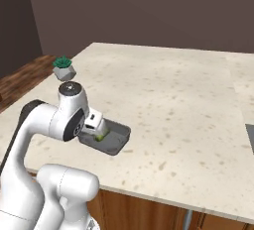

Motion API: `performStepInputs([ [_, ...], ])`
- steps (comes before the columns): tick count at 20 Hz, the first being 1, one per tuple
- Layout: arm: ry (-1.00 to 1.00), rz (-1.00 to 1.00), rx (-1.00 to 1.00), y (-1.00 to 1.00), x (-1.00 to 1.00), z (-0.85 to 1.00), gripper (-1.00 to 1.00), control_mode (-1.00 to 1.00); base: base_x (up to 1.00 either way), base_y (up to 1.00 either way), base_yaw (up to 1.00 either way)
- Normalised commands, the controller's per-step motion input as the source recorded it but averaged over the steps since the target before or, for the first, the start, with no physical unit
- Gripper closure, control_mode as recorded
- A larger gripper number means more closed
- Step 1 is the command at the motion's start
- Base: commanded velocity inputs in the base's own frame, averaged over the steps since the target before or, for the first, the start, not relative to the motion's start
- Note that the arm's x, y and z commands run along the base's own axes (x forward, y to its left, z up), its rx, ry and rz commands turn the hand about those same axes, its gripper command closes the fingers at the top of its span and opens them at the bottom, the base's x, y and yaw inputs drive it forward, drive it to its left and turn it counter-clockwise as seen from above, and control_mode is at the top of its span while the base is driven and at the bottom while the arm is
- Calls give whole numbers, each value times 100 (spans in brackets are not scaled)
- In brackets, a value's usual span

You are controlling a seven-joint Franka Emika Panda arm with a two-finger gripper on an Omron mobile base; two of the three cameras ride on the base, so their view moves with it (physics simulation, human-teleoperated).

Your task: Take the sweet potato and cucumber out of the freezer and place them in the tupperware container on the counter. Then put the tupperware containing the vegetables back in the freezer.

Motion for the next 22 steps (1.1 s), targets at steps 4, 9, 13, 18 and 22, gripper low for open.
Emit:
performStepInputs([
  [4,0,-13,7,20,-78,100,-100,-100,0,0,0],
  [9,9,-15,2,8,-62,100,-100,-100,0,0,0],
  [13,22,-14,0,0,-46,97,-100,-100,0,0,0],
  [18,23,-8,0,0,-39,63,-100,-100,0,0,0],
  [22,18,-2,-2,0,-58,27,-100,-100,0,0,0],
])
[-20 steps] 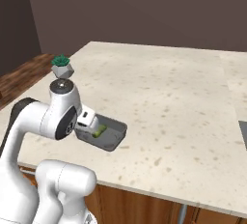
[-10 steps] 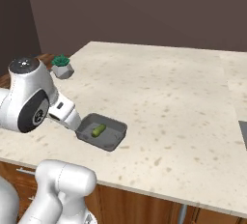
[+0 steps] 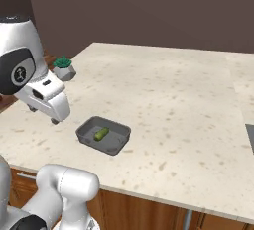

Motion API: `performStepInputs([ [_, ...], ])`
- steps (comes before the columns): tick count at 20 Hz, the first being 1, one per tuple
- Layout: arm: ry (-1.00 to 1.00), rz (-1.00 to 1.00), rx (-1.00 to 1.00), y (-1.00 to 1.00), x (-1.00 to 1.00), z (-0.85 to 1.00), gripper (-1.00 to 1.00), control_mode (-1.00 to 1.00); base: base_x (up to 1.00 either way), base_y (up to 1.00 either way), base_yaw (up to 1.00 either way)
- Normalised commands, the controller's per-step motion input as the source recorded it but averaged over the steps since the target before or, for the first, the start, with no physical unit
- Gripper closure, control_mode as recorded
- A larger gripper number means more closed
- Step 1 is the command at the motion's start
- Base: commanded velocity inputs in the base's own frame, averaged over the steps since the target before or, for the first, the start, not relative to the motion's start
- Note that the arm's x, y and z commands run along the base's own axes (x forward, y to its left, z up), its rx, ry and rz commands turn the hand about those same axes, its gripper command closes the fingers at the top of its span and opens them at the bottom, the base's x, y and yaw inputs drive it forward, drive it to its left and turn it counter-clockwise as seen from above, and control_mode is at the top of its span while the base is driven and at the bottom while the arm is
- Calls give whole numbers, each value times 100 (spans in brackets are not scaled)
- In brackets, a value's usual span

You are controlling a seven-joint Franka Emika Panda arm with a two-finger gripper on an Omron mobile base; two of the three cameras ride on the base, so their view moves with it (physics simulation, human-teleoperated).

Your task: Take the sweet potato and cucumber out of the freezer and place them in the tupperware container on the counter. Then put the tupperware containing the vegetables back in the freezer.

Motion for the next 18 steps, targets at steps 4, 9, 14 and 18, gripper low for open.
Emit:
performStepInputs([
  [4,3,0,-7,0,-84,-12,-100,-100,0,0,0],
  [9,-1,0,-1,-6,-60,-38,-100,-100,0,0,0],
  [14,0,0,0,0,0,0,-100,100,-40,15,0],
  [18,0,0,0,0,0,0,-100,100,-99,91,0],
])
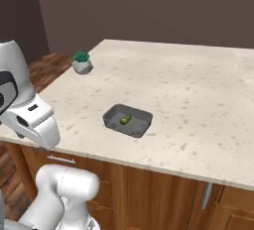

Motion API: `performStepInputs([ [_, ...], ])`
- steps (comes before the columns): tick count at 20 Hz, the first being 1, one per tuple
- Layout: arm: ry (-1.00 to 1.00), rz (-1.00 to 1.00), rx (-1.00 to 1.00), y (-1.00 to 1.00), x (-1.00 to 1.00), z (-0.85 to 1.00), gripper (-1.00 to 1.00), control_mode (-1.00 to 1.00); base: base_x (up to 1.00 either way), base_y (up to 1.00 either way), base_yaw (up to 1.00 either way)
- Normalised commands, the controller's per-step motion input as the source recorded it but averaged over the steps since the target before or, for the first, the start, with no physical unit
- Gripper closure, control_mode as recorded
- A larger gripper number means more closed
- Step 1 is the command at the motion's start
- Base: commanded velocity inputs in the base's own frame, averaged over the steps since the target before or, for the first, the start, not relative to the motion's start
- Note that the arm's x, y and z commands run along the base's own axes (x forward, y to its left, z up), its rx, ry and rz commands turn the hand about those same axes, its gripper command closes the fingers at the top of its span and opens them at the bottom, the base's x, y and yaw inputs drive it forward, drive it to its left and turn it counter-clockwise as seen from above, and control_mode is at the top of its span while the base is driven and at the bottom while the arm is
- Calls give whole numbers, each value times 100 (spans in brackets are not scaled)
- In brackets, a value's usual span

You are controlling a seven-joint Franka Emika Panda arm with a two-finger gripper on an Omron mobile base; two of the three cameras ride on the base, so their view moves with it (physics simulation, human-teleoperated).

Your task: Take the sweet potato and cucumber out of the freezer and place them in the tupperware container on the counter. Then put the tupperware containing the vegetables back in the freezer.

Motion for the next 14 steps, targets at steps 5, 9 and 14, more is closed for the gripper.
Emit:
performStepInputs([
  [5,0,0,0,0,0,0,-100,100,-100,100,4],
  [9,0,0,0,0,0,0,-100,100,-59,100,35],
  [14,0,0,0,0,0,0,-100,100,-11,100,66],
])
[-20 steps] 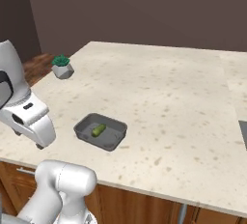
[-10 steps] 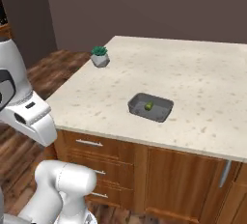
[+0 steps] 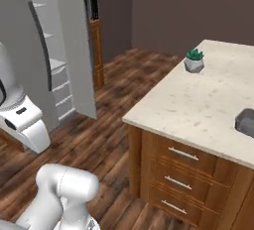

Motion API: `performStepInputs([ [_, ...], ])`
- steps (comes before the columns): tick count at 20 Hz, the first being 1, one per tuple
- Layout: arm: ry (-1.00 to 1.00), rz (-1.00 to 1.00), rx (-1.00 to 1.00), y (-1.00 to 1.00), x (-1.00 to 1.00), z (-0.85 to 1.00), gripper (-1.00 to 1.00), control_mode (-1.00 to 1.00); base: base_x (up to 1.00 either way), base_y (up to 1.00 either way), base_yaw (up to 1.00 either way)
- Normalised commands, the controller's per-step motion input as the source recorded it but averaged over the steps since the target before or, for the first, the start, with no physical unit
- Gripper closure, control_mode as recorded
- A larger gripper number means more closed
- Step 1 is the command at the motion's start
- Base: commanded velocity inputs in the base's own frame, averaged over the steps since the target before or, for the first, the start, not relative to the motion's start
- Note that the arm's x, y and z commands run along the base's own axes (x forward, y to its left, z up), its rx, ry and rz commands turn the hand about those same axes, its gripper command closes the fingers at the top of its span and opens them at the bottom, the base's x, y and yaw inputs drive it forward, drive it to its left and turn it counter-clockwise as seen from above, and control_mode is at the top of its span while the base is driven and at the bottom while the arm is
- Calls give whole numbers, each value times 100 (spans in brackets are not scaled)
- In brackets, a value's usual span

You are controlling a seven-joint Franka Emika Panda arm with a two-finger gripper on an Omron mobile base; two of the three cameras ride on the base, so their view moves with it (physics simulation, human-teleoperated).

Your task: Take the sweet potato and cucumber out of the freezer and place them in the tupperware container on the counter. Then put the tupperware containing the vegetables back in the freezer.

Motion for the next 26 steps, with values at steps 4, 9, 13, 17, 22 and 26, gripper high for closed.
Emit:
performStepInputs([
  [4,0,0,0,0,0,0,-100,100,0,99,67],
  [9,0,0,0,0,0,0,-100,100,32,69,63],
  [13,0,0,0,0,0,0,-100,100,59,32,59],
  [17,0,0,0,0,0,0,-100,100,65,3,58],
  [22,0,0,0,0,0,0,-100,100,86,-2,55],
  [26,0,0,0,0,0,0,-100,100,96,-23,45],
])
